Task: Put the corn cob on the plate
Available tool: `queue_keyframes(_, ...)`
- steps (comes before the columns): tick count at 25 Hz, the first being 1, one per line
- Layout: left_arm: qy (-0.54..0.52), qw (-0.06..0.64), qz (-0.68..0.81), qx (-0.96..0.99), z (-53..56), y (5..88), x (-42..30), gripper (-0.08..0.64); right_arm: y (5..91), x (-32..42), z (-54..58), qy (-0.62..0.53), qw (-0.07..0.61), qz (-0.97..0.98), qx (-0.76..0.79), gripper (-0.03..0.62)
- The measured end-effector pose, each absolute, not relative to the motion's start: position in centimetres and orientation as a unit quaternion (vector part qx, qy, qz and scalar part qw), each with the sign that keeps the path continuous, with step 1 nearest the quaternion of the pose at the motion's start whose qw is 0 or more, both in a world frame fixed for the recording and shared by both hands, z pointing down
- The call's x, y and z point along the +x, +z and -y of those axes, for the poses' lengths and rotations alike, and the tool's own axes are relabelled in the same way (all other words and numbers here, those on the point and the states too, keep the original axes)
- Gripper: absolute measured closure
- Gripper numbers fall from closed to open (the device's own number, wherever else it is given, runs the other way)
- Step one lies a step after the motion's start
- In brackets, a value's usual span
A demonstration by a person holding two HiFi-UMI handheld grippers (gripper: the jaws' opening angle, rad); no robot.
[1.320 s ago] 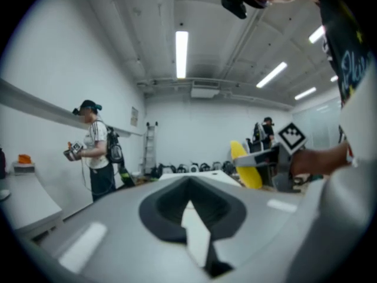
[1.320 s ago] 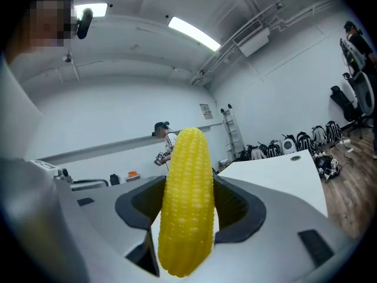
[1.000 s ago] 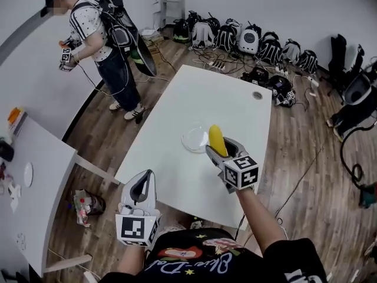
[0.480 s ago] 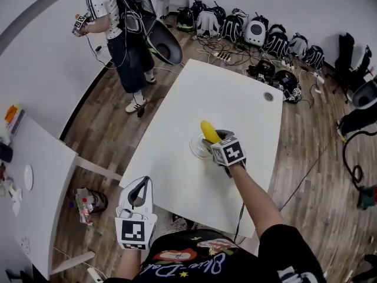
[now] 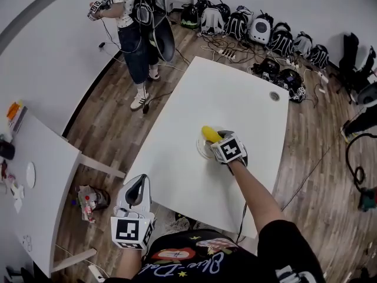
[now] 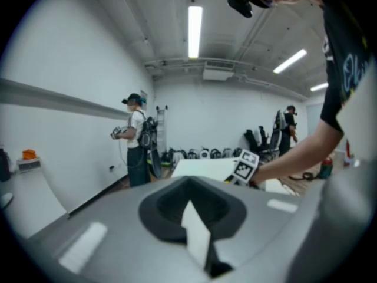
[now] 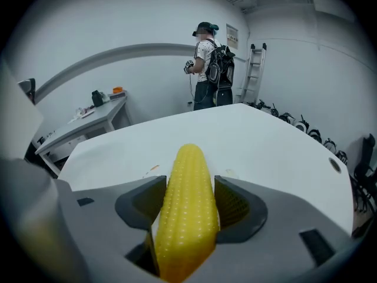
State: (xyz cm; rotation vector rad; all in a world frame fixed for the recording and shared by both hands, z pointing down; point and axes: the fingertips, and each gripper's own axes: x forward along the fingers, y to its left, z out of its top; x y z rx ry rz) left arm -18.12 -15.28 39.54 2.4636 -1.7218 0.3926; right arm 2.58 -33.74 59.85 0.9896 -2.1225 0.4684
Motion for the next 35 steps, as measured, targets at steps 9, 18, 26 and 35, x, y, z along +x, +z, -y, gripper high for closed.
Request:
queue_keyframes(9,0.113,0.056,0.553,0.823,15.5,39.7,-17.7,0.566,48.6,3.5,31.7,0.155,0.173,0.875,0.424,0.348)
queue_keyframes(18,0.047,0.02,0.494,0.868,16.9,36.0,-13.3,0.565,37.1,6.8,19.4,0.101,0.027,0.87,0.482,0.478)
queue_keyframes(26,0.035,0.03,0.445,0.894,17.2,36.8,-10.1,0.566,37.7,8.3,15.9,0.124,0.006,0.847,0.517,0.551)
queue_keyframes(35,0.031,0.024,0.422,0.906,16.5,35.5,-9.1,0.566,36.4,8.4,14.9,0.099,0.013,0.846,0.524,0.565)
